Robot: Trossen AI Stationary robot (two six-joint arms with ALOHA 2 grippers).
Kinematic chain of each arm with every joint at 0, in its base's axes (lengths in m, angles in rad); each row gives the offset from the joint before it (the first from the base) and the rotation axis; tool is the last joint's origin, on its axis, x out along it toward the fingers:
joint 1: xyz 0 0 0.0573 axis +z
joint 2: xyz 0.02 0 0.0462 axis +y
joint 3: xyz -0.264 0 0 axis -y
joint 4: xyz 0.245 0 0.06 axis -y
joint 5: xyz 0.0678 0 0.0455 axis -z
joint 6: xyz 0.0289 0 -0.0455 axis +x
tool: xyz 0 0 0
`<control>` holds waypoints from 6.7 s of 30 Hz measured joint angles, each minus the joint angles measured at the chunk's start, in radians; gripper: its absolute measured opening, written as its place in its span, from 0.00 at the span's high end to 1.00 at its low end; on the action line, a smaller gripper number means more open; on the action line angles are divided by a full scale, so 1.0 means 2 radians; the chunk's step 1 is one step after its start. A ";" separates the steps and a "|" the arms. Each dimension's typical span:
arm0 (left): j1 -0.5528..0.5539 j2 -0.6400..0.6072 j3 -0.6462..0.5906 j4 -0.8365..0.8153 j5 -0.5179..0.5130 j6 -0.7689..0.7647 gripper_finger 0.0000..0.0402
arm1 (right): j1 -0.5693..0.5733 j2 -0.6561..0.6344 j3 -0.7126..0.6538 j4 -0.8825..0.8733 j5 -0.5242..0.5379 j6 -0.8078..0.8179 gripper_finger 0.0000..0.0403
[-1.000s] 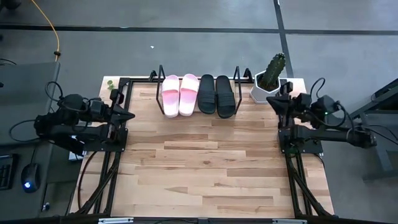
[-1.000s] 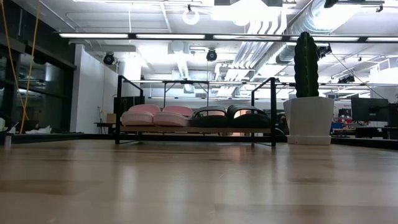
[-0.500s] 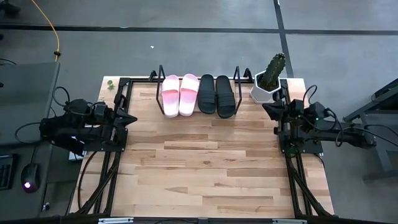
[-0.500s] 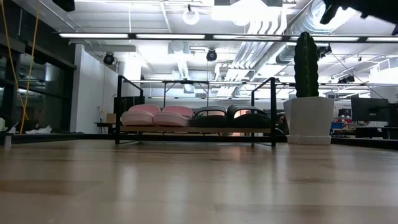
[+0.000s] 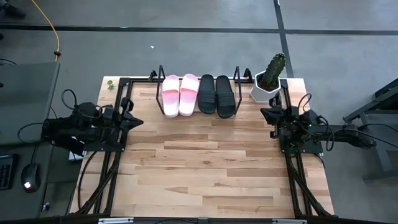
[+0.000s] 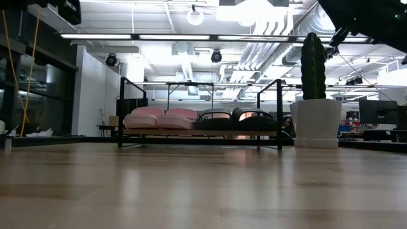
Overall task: Pick and place slides into the shelf
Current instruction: Return to Home Position
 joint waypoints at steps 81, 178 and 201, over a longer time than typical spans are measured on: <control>0.000 -0.052 -0.183 0.181 -0.021 0.017 1.00 | 0.120 0.008 -0.001 -0.115 0.077 -0.137 1.00; 0.000 -0.047 -0.183 0.059 -0.062 0.080 1.00 | 0.022 0.008 -0.001 -0.429 0.081 -0.128 1.00; 0.000 -0.047 -0.183 0.060 -0.062 0.080 1.00 | 0.046 -0.129 -0.001 -0.429 0.078 -0.128 1.00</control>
